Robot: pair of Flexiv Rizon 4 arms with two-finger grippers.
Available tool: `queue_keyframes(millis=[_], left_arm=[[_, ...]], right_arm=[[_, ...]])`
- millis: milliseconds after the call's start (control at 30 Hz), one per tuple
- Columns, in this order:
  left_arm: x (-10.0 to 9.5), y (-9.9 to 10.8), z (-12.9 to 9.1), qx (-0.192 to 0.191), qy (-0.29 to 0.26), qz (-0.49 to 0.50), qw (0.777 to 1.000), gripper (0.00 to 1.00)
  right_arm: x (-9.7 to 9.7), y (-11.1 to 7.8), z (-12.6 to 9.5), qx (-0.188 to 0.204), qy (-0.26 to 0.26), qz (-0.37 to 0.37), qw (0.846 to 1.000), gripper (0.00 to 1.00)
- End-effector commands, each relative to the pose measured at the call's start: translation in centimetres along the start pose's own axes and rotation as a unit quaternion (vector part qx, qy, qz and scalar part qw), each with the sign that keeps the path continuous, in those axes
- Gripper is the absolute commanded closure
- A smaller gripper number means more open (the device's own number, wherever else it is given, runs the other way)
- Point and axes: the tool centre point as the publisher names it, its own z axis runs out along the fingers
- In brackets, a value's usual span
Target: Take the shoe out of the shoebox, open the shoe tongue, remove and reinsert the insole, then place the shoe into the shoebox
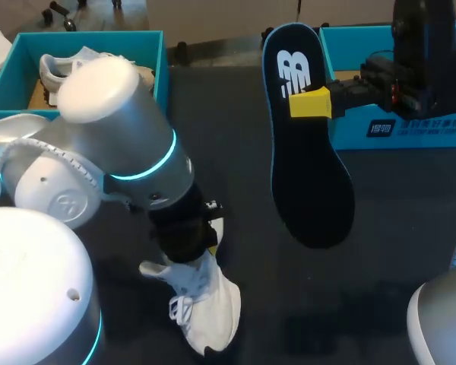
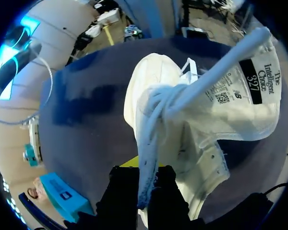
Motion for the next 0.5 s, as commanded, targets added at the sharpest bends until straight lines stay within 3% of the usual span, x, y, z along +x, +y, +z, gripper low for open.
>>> queue_keyframes(millis=[33, 500], left_arm=[[-1.0, -0.1, 0.3, -0.017, 0.003, 0.036, 0.999, 1.0], [-2.5, -0.8, 2.9, -0.005, 0.015, 0.047, 0.999, 1.0]], right_arm=[[-0.3, 0.3, 0.4, 0.002, 0.002, 0.001, 1.0, 1.0], [-0.3, 0.3, 0.4, 0.002, 0.002, 0.001, 1.0, 1.0]])
